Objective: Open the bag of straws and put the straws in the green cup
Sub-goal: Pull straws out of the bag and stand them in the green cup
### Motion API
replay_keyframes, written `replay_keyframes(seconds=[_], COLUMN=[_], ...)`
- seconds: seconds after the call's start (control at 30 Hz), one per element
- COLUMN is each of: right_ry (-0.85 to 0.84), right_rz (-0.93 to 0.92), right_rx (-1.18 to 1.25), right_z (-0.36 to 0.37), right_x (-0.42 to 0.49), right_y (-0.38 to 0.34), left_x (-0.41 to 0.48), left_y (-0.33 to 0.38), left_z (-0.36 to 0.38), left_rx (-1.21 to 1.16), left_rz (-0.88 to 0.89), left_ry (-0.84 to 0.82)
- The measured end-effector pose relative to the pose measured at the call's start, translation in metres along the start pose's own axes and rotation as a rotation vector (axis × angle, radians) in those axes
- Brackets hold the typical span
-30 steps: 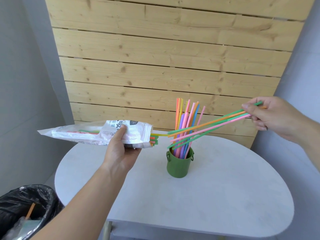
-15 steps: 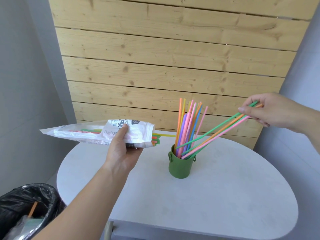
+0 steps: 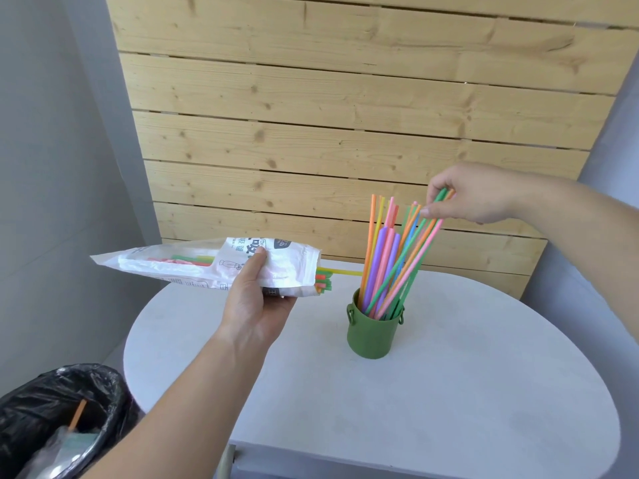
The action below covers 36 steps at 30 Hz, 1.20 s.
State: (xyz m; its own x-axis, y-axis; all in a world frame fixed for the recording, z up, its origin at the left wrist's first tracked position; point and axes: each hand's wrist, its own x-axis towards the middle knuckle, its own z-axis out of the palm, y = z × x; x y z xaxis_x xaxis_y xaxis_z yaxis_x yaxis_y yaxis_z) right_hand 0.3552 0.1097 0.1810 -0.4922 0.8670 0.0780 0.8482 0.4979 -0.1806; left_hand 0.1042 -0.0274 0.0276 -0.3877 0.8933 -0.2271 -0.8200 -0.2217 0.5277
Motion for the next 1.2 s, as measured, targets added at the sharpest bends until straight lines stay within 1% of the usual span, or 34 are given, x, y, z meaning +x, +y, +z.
replay_keyframes(seconds=[0.1, 0.17, 0.27, 0.4, 0.53, 0.63, 0.7, 0.8, 0.87, 0.9, 0.97, 1.03, 1.13, 1.2], right_ry=[0.029, 0.081, 0.179, 0.213, 0.272, 0.330, 0.413, 0.579, 0.654, 0.659, 0.569, 0.389, 0.096, 0.022], right_rz=[-0.057, -0.064, -0.019, 0.051, 0.093, 0.087, 0.087, 0.126, 0.126, 0.118, 0.122, 0.199, 0.377, 0.436], right_rx=[-0.059, -0.031, 0.076, 0.262, 0.354, 0.410, 0.381, 0.275, 0.308, 0.344, 0.447, 0.607, 0.906, 1.059], right_z=[0.011, 0.019, 0.033, 0.051, 0.064, 0.066, 0.065, 0.065, 0.068, 0.071, 0.087, 0.108, 0.132, 0.142], right_x=[0.012, 0.021, 0.031, 0.033, 0.028, 0.019, 0.012, -0.004, -0.021, -0.030, -0.045, -0.056, -0.063, -0.065], right_y=[-0.013, -0.018, -0.021, -0.026, -0.028, -0.030, -0.031, -0.032, -0.037, -0.041, -0.049, -0.059, -0.074, -0.080], left_x=[0.001, 0.001, 0.001, 0.001, 0.001, 0.000, 0.000, -0.001, -0.003, -0.004, -0.006, -0.008, -0.011, -0.014], left_y=[0.000, 0.000, 0.001, 0.003, 0.003, 0.003, 0.003, 0.003, 0.002, 0.002, 0.002, 0.000, -0.002, -0.005], left_z=[0.000, 0.000, 0.000, 0.000, 0.000, 0.000, 0.001, 0.002, 0.004, 0.005, 0.008, 0.009, 0.012, 0.014], left_rx=[-0.014, -0.014, -0.014, -0.007, -0.007, -0.003, -0.010, -0.021, -0.015, -0.009, 0.009, 0.039, 0.095, 0.136], left_rz=[0.002, 0.001, -0.003, -0.002, -0.005, -0.009, -0.009, 0.003, 0.002, -0.001, -0.001, 0.018, 0.045, 0.053], left_ry=[-0.001, -0.004, -0.001, -0.005, -0.005, 0.003, -0.001, -0.006, -0.010, -0.017, -0.034, -0.062, -0.125, -0.169])
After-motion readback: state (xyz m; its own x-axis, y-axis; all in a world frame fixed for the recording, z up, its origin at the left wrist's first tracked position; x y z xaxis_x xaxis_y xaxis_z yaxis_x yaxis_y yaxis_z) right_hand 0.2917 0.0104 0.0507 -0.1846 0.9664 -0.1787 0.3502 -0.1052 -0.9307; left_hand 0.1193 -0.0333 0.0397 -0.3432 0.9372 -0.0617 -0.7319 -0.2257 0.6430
